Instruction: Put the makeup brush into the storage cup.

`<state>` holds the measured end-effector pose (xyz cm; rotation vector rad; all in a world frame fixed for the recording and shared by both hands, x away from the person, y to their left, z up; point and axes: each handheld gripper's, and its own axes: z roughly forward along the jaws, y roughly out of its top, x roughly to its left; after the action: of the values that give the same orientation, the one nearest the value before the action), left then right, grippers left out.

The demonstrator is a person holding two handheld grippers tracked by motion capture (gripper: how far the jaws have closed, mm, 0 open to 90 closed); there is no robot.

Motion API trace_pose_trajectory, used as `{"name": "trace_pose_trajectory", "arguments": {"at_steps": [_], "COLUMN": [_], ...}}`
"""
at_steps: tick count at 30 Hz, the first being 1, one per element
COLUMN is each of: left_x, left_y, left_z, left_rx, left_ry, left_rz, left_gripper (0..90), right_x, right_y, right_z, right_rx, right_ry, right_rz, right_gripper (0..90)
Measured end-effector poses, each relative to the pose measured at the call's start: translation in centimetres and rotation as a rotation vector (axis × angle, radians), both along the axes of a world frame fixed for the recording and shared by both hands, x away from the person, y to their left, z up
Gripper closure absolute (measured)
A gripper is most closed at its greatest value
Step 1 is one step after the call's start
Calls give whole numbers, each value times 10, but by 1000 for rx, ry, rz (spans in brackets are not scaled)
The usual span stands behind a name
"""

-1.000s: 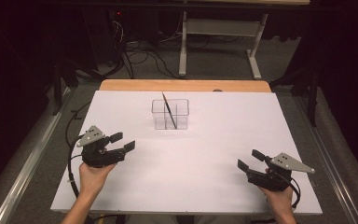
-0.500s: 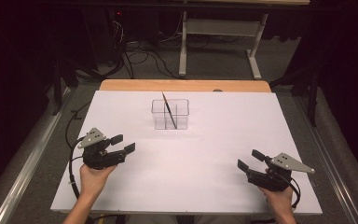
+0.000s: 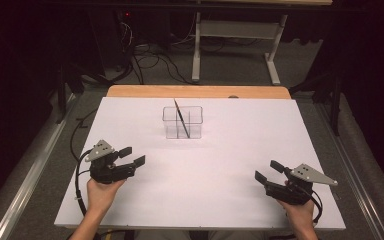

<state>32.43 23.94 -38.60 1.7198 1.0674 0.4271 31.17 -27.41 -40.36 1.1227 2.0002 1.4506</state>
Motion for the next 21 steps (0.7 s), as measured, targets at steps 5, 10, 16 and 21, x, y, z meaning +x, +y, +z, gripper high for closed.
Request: {"name": "trace_pose_trajectory", "arguments": {"at_steps": [5,10,16,21], "left_x": [-2,-5,-8,-8], "left_y": [1,1,1,0], "left_z": [-3,-8,-11,-15], "left_rx": [-4,-12,-14,-5], "left_ry": [2,9,9,14], "left_rz": [4,11,17,27], "left_gripper": [352,350,349,349], "right_x": [0,1,0,0], "right_y": [1,1,1,2], "right_z": [0,0,0,0], "right_rx": [-5,-5,-8,-9], "right_ry": [1,0,-1,1], "right_rz": [0,0,2,2], "right_gripper": [287,287,288,288]}}
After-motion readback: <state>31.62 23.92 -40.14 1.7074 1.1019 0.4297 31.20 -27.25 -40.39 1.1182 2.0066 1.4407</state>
